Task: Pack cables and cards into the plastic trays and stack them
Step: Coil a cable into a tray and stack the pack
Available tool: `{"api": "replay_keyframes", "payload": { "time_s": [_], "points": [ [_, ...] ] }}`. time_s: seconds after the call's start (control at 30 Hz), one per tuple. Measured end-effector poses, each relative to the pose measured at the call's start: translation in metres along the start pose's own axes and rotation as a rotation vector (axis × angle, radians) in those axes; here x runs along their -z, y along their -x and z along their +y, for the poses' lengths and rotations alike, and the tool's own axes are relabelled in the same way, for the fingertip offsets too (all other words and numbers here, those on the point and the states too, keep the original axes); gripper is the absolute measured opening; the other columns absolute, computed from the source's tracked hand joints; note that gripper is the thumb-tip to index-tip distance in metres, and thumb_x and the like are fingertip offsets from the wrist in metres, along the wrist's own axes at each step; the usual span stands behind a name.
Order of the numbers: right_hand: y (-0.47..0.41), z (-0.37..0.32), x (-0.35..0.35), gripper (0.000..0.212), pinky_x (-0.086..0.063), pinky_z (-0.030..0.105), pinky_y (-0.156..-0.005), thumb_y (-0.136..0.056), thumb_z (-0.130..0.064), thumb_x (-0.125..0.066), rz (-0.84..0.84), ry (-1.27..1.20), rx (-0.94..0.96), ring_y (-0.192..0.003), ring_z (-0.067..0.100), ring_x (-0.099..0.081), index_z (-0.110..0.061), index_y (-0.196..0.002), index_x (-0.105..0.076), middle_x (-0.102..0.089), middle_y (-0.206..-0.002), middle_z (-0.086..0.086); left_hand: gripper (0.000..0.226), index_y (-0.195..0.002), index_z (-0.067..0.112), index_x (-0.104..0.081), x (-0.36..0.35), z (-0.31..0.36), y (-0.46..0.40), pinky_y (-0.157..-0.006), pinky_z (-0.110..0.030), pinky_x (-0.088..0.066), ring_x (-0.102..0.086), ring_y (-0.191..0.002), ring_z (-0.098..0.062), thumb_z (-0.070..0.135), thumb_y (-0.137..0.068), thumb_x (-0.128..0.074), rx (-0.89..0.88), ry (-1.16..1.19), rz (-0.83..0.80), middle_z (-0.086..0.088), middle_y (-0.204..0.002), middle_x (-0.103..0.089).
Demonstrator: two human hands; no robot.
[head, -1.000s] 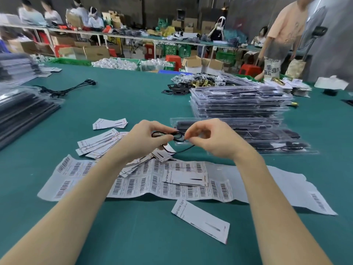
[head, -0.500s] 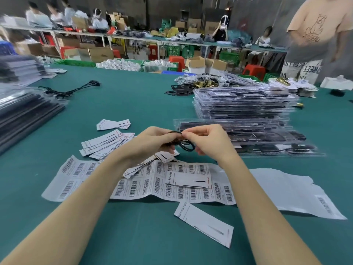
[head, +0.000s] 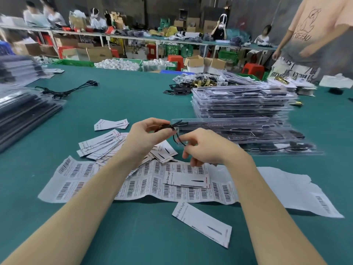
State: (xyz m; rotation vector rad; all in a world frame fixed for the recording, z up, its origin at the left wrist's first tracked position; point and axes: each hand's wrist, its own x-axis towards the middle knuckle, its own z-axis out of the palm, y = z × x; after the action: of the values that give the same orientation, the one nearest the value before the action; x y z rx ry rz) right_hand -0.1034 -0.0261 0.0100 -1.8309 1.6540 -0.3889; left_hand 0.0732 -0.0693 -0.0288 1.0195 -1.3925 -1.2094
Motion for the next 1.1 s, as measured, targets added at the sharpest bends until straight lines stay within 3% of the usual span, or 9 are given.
{"api": "replay_keyframes", "payload": {
  "time_s": [0.17,0.27,0.43,0.53,0.7,0.8,0.87,0.97,1.1],
  "points": [
    [0.01,-0.015,0.012,0.021,-0.053,0.019,-0.051,-0.092,-0.01,-0.055,0.104,0.238,0.142,-0.051,0.007,-0.068,-0.014,-0.086,-0.074,-0.076,-0.081,0.003,0.016,-0.094,0.018,-0.078,-0.005,-0.001,0.002,-0.078,-0.029,-0.06,-0.073,-0.075,-0.015,0.008,-0.082,-0.079,-0.281,-0.389,0.026,0.004,-0.082,-0.077],
    [0.008,-0.014,0.011,0.012,-0.052,0.022,-0.056,-0.083,-0.024,-0.072,0.305,0.155,0.248,-0.051,0.003,-0.063,-0.024,-0.074,-0.079,-0.072,-0.063,-0.006,0.019,-0.084,0.026,-0.076,-0.007,-0.003,0.006,-0.075,-0.023,-0.056,-0.069,-0.074,-0.004,0.007,-0.081,-0.079,-0.391,-0.512,-0.084,0.012,-0.077,-0.074],
    [-0.006,0.001,-0.001,0.005,-0.048,0.02,-0.049,-0.086,-0.017,-0.076,0.473,-0.358,0.243,-0.049,0.012,-0.061,-0.016,-0.081,-0.076,-0.074,-0.068,-0.003,0.017,-0.095,0.017,-0.078,-0.007,-0.01,0.006,-0.084,-0.027,-0.058,-0.072,-0.083,-0.011,0.006,-0.082,-0.079,-0.326,-0.385,-0.187,0.004,-0.084,-0.077],
    [-0.012,0.012,-0.007,0.01,-0.042,0.014,-0.048,-0.088,-0.017,-0.076,0.463,-0.596,0.16,-0.044,0.002,-0.053,-0.013,-0.084,-0.068,-0.074,-0.071,0.001,0.021,-0.099,0.021,-0.078,-0.005,-0.013,0.005,-0.083,-0.025,-0.057,-0.072,-0.084,-0.012,0.008,-0.082,-0.081,-0.259,-0.263,-0.234,0.001,-0.089,-0.078],
    [-0.021,0.021,-0.015,0.012,-0.055,0.019,-0.069,-0.077,-0.028,-0.086,0.584,-0.561,0.14,-0.072,0.006,-0.071,-0.02,-0.077,-0.077,-0.076,-0.075,-0.005,0.045,-0.113,0.029,-0.061,-0.009,-0.016,0.007,-0.082,-0.031,-0.06,-0.074,-0.086,-0.022,0.012,-0.078,-0.085,-0.223,-0.108,-0.243,-0.006,-0.093,-0.078],
    [-0.024,0.023,-0.022,0.007,-0.045,0.009,-0.061,-0.082,-0.034,-0.08,0.638,-0.433,0.16,-0.067,-0.005,-0.066,-0.028,-0.078,-0.08,-0.073,-0.07,-0.016,0.041,-0.115,0.027,-0.066,-0.012,-0.017,0.008,-0.086,-0.033,-0.059,-0.074,-0.088,-0.023,0.013,-0.08,-0.084,-0.295,-0.138,-0.223,-0.005,-0.094,-0.077],
    [-0.024,0.025,-0.021,0.012,-0.043,0.007,-0.059,-0.092,-0.03,-0.069,0.572,-0.327,0.161,-0.07,-0.008,-0.064,-0.029,-0.087,-0.08,-0.073,-0.074,-0.017,0.032,-0.111,0.022,-0.073,-0.013,-0.017,0.008,-0.086,-0.032,-0.058,-0.074,-0.09,-0.022,0.011,-0.082,-0.082,-0.328,-0.144,-0.208,-0.003,-0.095,-0.078],
    [-0.023,0.029,-0.013,0.031,-0.053,0.024,-0.076,-0.098,-0.016,-0.05,0.391,-0.308,0.104,-0.087,0.009,-0.067,-0.027,-0.108,-0.078,-0.075,-0.096,-0.007,0.026,-0.107,0.017,-0.077,-0.01,-0.016,0.006,-0.089,-0.033,-0.059,-0.074,-0.093,-0.025,0.006,-0.084,-0.079,-0.338,-0.131,-0.201,-0.003,-0.097,-0.078],
    [-0.018,0.03,-0.008,0.029,-0.059,0.026,-0.078,-0.102,-0.015,-0.051,0.301,-0.518,0.084,-0.086,0.013,-0.07,-0.025,-0.102,-0.078,-0.075,-0.101,0.0,0.02,-0.1,0.017,-0.075,-0.01,-0.016,0.004,-0.086,-0.029,-0.058,-0.074,-0.089,-0.02,0.008,-0.083,-0.081,-0.311,-0.153,-0.158,0.0,-0.093,-0.077]
  ]
}}
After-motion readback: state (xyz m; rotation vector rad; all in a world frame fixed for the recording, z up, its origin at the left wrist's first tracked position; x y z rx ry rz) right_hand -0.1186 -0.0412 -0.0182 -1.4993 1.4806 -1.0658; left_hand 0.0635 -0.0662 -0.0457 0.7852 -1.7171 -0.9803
